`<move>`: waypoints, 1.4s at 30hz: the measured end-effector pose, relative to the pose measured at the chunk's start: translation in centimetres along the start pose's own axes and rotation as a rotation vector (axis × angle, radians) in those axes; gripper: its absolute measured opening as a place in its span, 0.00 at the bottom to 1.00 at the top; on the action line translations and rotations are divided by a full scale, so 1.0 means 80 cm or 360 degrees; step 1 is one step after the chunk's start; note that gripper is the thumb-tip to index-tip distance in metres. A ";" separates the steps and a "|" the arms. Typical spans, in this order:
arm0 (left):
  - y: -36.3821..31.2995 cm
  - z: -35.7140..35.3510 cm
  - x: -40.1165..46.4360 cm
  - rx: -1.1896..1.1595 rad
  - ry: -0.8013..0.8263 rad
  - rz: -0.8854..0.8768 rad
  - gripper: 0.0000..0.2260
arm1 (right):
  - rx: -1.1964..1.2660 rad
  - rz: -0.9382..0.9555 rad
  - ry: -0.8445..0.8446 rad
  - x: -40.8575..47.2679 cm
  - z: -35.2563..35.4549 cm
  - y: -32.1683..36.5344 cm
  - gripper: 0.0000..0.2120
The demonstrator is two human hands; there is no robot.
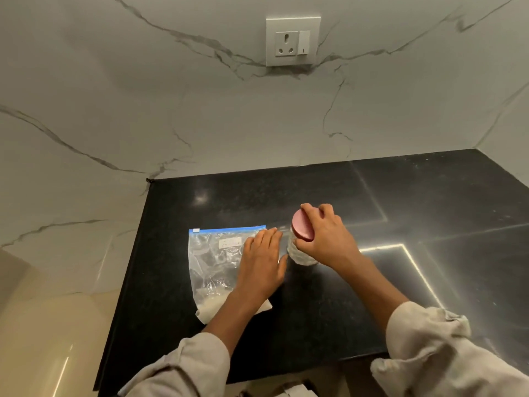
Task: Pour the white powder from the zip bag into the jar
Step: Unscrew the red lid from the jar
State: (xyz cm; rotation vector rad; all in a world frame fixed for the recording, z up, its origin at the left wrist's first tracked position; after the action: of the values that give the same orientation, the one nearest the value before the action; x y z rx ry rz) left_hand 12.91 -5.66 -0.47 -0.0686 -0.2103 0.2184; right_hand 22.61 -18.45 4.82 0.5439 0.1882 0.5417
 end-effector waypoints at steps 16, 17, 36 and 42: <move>-0.065 0.043 -0.012 -0.2861 0.0496 0.0800 0.26 | 0.0193 -0.0046 -0.0221 -0.051 0.092 0.064 0.34; -0.067 0.038 -0.012 -0.3008 0.0540 0.0851 0.28 | 0.0098 -0.0012 -0.0192 -0.057 0.087 0.068 0.35; -0.073 -0.001 -0.020 -0.3075 0.0972 0.0998 0.26 | -0.0485 0.0359 0.0711 -0.063 0.099 0.094 0.39; -0.073 0.011 -0.018 -0.3112 0.0903 0.0881 0.22 | -0.0313 0.0470 0.0566 -0.064 0.083 0.087 0.35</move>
State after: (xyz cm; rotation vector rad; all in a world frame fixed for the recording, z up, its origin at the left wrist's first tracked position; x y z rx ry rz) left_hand 12.54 -11.67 0.65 -2.1237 0.2449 0.4596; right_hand 17.27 -19.10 14.37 0.2801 0.3912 0.9346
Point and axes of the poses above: each hand's wrist, its own x-axis towards the middle knuckle, its own z-axis out of the back of the hand, y = z × x, the point moved 3 cm from there along x, towards the middle knuckle, and after that the axes turned 11 degrees about x, right-handed, at the moved point
